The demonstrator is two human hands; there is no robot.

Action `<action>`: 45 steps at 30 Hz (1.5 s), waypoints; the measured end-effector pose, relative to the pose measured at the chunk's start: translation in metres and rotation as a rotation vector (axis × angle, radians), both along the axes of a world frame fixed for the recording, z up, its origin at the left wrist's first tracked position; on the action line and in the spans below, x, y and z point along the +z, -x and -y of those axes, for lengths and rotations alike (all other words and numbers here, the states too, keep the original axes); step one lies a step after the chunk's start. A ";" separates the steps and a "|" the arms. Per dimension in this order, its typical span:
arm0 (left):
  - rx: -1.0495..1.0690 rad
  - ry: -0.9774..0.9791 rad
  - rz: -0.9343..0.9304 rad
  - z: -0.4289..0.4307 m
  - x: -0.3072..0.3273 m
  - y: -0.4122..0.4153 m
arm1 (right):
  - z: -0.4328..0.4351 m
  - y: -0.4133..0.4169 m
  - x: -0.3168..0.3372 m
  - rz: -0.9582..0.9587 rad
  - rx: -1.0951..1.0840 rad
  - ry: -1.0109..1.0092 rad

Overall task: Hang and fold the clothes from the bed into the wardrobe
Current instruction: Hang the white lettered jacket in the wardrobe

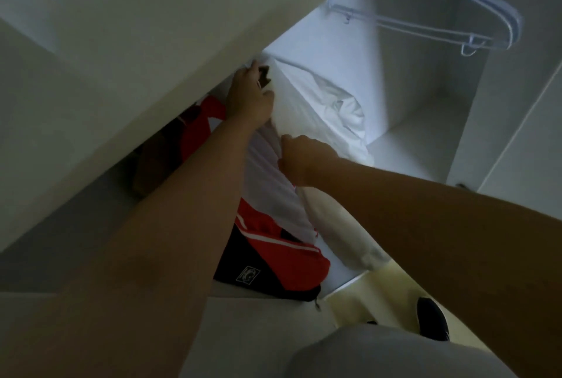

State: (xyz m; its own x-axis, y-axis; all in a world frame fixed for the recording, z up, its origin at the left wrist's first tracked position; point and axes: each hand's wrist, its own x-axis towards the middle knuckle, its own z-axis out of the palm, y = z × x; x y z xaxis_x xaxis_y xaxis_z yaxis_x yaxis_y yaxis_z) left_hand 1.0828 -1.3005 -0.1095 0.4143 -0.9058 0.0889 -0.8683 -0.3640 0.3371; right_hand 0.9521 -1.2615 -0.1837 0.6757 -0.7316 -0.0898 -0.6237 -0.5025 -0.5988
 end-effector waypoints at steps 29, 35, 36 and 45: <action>-0.064 -0.099 0.220 -0.036 0.001 0.054 | -0.020 0.052 0.007 0.076 -0.372 -0.153; -0.302 -0.040 -0.258 -0.009 -0.028 0.128 | -0.022 0.155 0.024 0.225 -0.797 -0.197; -0.316 -0.050 -0.377 -0.004 -0.033 0.145 | -0.024 0.174 0.023 0.253 -0.869 -0.210; -0.277 -0.023 -0.781 0.052 -0.042 0.249 | -0.026 0.275 0.028 0.337 -1.018 -0.182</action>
State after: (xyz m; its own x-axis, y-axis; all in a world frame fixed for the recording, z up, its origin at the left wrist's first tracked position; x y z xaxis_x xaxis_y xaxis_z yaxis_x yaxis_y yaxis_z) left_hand 0.8340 -1.3530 -0.1518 0.1110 -0.9822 -0.1518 -0.4462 -0.1857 0.8754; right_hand 0.6769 -1.2357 -0.1558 -0.2299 -0.9570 -0.1770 -0.4871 0.2706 -0.8304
